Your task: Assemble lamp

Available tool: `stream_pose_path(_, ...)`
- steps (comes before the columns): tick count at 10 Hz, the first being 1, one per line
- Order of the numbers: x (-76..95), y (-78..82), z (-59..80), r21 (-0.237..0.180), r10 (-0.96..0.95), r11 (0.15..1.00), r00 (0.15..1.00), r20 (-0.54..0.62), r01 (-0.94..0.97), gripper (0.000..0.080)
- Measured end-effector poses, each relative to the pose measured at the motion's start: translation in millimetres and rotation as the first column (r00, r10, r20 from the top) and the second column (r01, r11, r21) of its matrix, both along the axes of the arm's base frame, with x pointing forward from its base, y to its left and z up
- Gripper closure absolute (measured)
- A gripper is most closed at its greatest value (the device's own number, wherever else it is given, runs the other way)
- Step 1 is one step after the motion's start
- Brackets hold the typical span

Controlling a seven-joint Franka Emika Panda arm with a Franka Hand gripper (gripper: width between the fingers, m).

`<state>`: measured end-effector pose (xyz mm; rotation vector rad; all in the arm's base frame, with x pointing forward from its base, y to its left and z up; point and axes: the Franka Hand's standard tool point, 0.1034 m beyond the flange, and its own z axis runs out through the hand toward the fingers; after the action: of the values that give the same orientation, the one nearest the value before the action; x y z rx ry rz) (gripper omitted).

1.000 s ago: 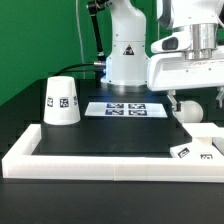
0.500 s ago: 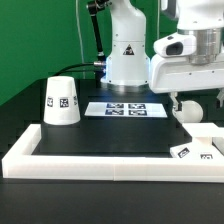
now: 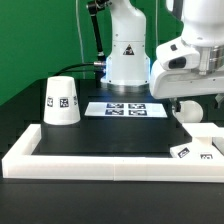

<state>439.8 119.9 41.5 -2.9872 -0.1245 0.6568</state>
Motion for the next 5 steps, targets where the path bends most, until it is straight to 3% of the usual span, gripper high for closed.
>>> stream_pose_path(1, 1.3, -3.0, -1.5, -0.005, -0.006, 1.000, 1.000, -0.029, 0.006, 0.0101)
stream_pose_path(5, -21.6, -3.7, -10.0, -0.045, -0.024, 0.999, 0.963, -0.268, 0.012, 0.0101)
